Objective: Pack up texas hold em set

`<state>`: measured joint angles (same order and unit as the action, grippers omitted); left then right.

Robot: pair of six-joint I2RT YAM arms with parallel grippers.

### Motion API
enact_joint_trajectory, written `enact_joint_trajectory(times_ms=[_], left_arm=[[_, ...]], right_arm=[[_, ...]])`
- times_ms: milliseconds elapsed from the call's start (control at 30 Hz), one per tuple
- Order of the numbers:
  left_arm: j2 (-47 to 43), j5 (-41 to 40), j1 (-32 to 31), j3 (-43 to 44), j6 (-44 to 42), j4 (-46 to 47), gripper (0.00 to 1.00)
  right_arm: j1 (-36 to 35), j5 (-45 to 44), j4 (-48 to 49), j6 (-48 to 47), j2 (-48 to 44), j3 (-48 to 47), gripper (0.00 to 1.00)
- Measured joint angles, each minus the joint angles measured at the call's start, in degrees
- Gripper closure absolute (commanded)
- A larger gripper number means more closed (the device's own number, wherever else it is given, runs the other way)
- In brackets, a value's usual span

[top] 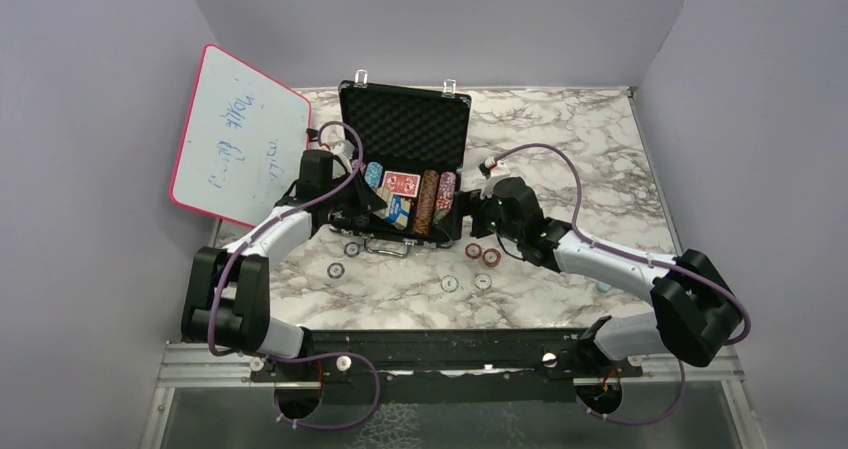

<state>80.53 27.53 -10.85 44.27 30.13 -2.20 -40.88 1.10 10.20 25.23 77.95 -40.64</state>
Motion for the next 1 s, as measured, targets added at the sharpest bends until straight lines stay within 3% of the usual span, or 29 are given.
enact_joint_trajectory(times_ms=[400,500,767,867,1000], left_arm=[[4.6,3.1,0.0,0.0,-0.6,0.3,0.99],[4.7,3.2,0.0,0.0,-0.6,0.4,0.77],[5.9,4.7,0.0,0.2,-1.4,-0.6,0.45],[5.9,2.7,-0.2,2.3,-3.2,-4.6,0.38],[5.8,-1.0,-0.2,6.6,-5.7,-9.3,0.35]], right_arm=[[0.0,-2.7,-2.6,-0.4,-1.7,0.4,0.00],[0.0,-2.9,-2.9,-0.4,-1.7,0.6,0.00],[0.0,-3.0,-3.4,-0.7,-1.7,0.7,0.00],[0.0,-3.0,-3.8,-0.9,-1.9,0.7,0.00],[0.0,-2.8,-4.0,-1.8,-2.4,0.8,0.00]])
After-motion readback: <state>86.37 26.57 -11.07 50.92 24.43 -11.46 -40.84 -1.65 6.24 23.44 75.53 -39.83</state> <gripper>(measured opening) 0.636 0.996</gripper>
